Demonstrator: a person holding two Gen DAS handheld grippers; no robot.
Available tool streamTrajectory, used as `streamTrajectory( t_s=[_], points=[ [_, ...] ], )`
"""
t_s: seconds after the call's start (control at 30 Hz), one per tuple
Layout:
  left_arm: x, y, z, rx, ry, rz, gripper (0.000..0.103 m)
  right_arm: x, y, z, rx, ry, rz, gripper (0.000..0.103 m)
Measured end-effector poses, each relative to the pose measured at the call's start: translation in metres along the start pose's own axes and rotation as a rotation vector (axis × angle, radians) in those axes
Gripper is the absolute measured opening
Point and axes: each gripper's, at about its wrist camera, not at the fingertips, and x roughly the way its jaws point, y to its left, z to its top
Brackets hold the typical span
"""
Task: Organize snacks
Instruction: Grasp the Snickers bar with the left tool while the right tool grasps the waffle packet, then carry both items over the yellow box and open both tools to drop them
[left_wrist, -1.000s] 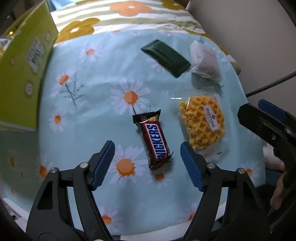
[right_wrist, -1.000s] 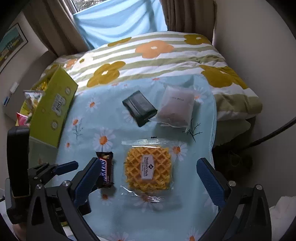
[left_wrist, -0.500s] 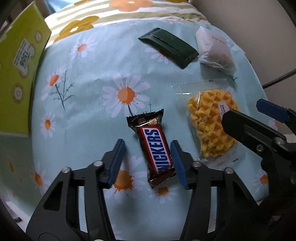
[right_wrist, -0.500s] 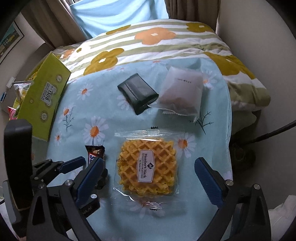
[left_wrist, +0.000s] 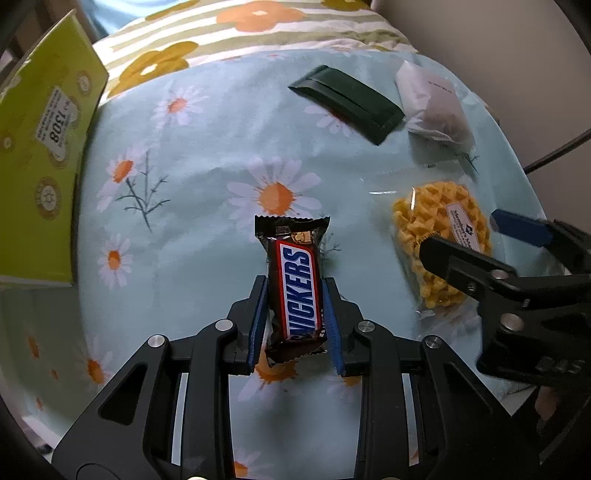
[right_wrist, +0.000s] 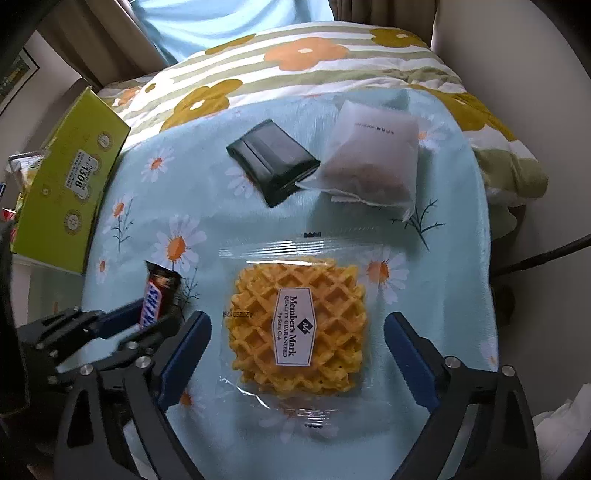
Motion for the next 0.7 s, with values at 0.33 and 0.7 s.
streamTrajectory(
  t_s=[0.33, 0.7],
  points=[
    [-0.003, 0.014, 0.001, -0.027, -0.004, 0.007, 0.026, 0.018, 0.009, -0.003, -0.029, 0.02, -0.067, 0.088],
    [-0.021, 0.027, -0.002, -0.056, -0.042, -0.002, 0.026, 0.01, 0.015, -0.009, -0.05, -0.028, -0.093, 0.072]
  ],
)
